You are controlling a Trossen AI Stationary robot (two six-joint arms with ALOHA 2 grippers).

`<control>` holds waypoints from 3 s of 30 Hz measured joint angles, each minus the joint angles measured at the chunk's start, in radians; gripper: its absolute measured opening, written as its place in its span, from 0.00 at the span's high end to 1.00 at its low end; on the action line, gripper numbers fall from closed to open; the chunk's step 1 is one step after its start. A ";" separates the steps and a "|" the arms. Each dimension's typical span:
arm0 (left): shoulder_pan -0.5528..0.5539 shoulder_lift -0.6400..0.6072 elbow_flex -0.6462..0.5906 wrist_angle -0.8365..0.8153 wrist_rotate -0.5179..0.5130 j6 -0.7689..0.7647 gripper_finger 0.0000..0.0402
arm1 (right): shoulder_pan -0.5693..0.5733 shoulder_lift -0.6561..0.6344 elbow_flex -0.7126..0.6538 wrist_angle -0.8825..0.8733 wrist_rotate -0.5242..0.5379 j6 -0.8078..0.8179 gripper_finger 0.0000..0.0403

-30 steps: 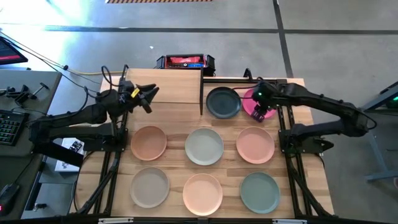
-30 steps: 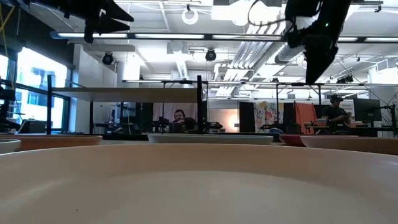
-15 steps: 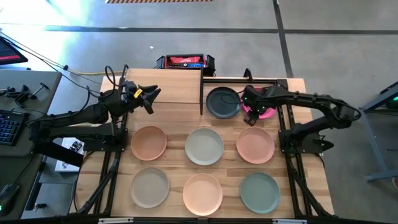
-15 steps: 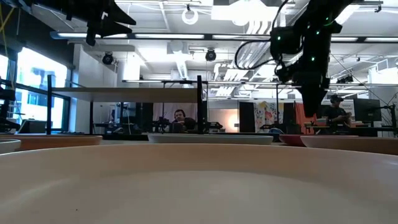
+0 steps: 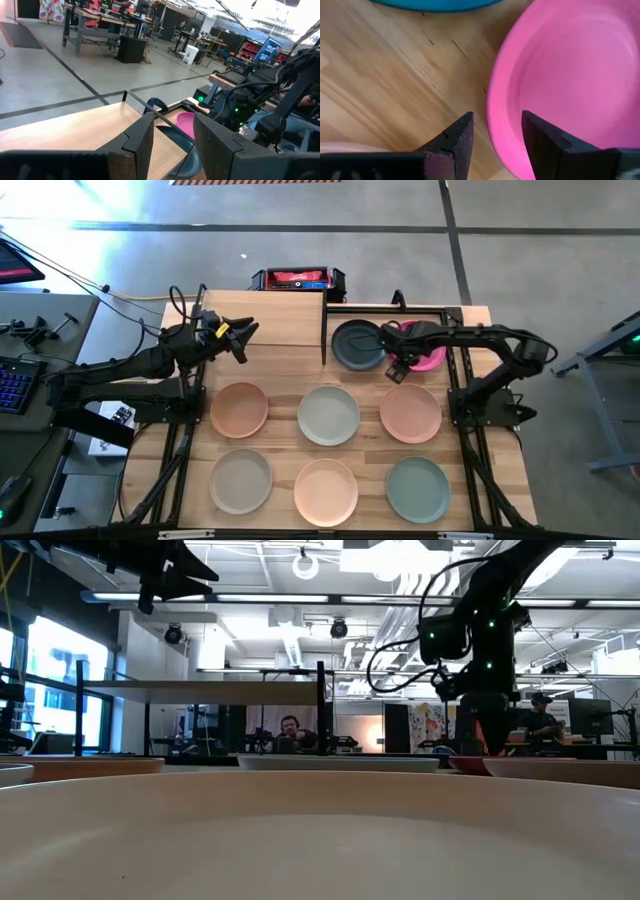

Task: Place and stack plates onto a shelf
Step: Put the pink plate on the shelf

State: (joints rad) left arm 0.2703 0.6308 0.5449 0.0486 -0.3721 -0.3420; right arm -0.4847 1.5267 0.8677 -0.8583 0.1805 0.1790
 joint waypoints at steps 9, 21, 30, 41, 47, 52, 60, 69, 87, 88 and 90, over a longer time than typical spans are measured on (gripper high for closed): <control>0.000 0.000 0.000 0.000 0.000 0.000 0.69 | 0.000 0.077 0.000 0.033 0.006 0.000 0.64; 0.000 0.000 0.000 0.000 0.000 0.002 0.69 | 0.001 0.113 0.000 0.037 0.022 0.002 0.73; 0.000 0.000 0.000 0.000 0.000 0.002 0.69 | 0.001 0.113 0.000 0.000 0.027 0.024 0.98; 0.000 0.000 0.000 -0.001 0.000 0.001 0.69 | 0.002 0.088 0.001 -0.072 0.020 0.047 0.99; 0.000 0.000 0.000 -0.001 0.000 -0.015 0.69 | 0.002 0.009 0.001 -0.110 0.017 0.072 1.00; 0.000 0.000 0.000 -0.015 0.000 -0.017 0.69 | 0.001 -0.082 0.001 -0.130 0.016 0.084 1.00; 0.000 0.000 0.000 -0.034 0.000 -0.023 0.69 | 0.001 -0.248 0.001 -0.168 0.010 0.086 1.00; 0.000 0.000 0.000 -0.034 0.000 -0.024 0.69 | 0.001 -0.424 0.002 -0.169 0.011 0.056 1.00; 0.000 0.000 0.000 -0.033 0.024 -0.025 0.69 | 0.043 -0.479 0.296 0.064 0.021 -0.202 1.00; 0.000 0.000 0.000 -0.033 0.029 -0.026 0.69 | 0.043 -0.479 0.302 0.084 0.021 -0.212 1.00; 0.000 0.000 0.000 -0.032 0.047 -0.038 0.69 | 0.043 -0.479 0.311 0.129 0.021 -0.232 1.00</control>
State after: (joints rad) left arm 0.2704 0.6308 0.5449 0.0162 -0.3253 -0.3804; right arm -0.4419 1.0473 1.1782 -0.7296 0.2010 -0.0528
